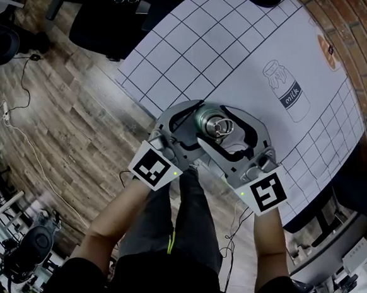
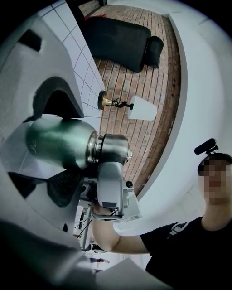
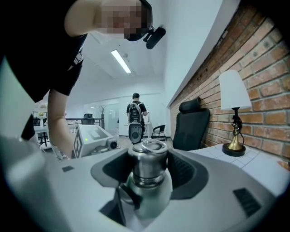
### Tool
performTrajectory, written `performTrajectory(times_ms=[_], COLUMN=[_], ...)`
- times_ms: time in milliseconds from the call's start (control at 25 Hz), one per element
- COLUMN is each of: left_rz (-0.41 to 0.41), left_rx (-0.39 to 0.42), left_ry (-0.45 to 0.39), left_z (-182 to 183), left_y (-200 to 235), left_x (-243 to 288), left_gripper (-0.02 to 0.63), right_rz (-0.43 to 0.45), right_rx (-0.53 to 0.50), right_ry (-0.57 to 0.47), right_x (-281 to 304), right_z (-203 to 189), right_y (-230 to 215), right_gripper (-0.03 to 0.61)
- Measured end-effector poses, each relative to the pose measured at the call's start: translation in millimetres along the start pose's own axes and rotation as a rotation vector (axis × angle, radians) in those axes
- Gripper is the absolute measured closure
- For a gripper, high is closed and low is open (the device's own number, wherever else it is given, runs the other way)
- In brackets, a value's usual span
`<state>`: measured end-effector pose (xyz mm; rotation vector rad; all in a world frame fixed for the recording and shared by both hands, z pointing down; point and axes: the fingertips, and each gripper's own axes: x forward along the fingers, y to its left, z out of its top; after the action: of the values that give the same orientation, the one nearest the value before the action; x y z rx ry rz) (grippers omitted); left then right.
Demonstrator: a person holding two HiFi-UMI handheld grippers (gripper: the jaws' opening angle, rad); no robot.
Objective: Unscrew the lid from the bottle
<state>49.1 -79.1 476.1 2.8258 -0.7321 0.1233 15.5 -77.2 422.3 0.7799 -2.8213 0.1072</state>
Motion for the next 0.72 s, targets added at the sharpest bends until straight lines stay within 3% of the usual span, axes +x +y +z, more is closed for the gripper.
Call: performTrajectory(times_ms=[200, 720], left_rz=[-0.026, -0.051], left_rx=[-0.041, 0.050], left_ry=[-0.008, -0.007], left_z=[7, 55], left_y=[-1, -16], left_x=[-1, -5], left_gripper=[0.261, 0.261], right_rz=[-0.026, -0.174], right_rx=[0.002, 0.030], right_ry=[-0.012, -0.021], right_x=[-8, -42], right_z=[10, 38], right_y=[-2, -22], right_gripper=[0.316, 0.316])
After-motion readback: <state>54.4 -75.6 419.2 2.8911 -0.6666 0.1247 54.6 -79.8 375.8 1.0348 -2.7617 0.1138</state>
